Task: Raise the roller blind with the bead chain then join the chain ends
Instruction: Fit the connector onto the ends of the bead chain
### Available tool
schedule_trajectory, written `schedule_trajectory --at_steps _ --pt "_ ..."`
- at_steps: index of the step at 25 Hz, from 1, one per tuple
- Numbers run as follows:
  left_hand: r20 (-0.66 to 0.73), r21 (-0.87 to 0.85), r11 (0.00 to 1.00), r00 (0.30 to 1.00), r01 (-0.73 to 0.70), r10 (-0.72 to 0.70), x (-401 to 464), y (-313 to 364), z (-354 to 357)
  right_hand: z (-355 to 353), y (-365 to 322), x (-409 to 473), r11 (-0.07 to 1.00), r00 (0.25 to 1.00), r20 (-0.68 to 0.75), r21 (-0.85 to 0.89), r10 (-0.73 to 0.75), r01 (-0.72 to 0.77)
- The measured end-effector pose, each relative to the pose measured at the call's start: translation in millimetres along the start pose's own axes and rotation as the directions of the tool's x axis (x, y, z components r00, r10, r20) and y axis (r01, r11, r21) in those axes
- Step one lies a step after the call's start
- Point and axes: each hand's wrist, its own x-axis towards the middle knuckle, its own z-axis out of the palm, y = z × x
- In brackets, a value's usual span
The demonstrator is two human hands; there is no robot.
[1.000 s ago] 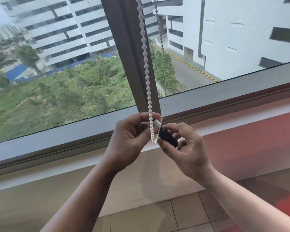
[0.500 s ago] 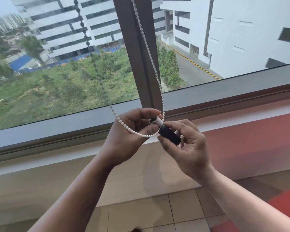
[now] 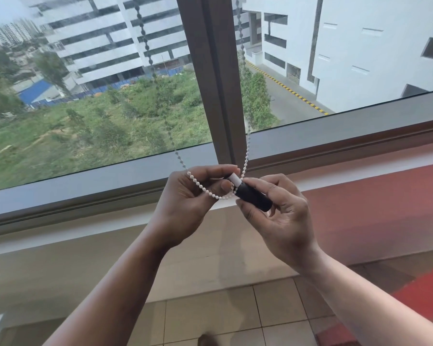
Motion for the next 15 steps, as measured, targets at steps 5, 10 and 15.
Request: schedule_trajectory --at_steps 5,10,15 --pt "-0.007 -0.028 0.999 0.999 0.032 -0.033 -2.4 -3.8 4.9 -3.3 1.7 -3.4 0.999 1.0 -0.011 -0.039 -0.009 0.009" --pt "0.037 -0.057 0.997 0.998 0.047 -0.045 -1.8 -7.0 2.0 -5.8 0.4 -3.5 0.999 1.0 -0.002 -0.038 -0.019 0.019" --pt "0.001 -0.116 0.991 0.997 0.071 -0.071 -2.0 -13.7 0.2 -4.6 -1.8 -1.1 0.993 0.998 -0.014 -0.101 -0.058 0.056"
